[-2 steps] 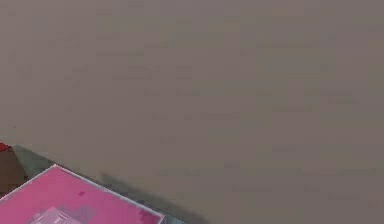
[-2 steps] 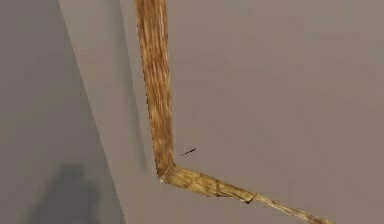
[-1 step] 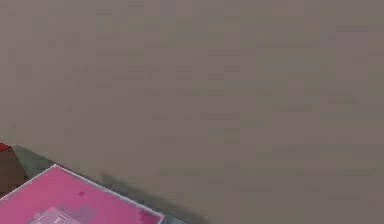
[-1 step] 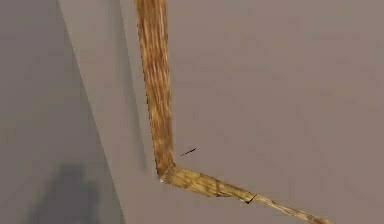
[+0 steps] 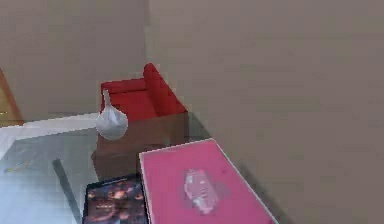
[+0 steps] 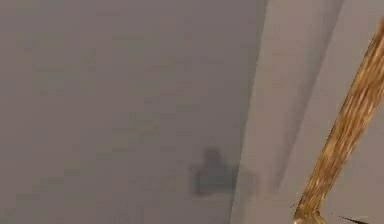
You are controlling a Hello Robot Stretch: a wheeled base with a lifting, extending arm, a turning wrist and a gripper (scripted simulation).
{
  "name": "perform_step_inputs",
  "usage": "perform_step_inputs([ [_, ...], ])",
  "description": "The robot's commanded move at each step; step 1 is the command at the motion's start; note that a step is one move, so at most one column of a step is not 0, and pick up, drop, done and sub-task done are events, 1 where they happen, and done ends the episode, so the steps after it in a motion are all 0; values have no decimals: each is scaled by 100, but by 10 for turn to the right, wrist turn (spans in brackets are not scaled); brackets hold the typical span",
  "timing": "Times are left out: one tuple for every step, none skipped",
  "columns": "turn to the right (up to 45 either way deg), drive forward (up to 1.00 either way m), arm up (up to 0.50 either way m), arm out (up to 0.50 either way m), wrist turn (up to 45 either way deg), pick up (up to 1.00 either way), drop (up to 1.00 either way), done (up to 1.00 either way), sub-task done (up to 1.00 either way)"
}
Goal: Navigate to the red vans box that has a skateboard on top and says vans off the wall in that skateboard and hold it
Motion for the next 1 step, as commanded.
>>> perform_step_inputs([
  [-450, 0, 0, 0, 0, 0, 0, 0, 0],
])
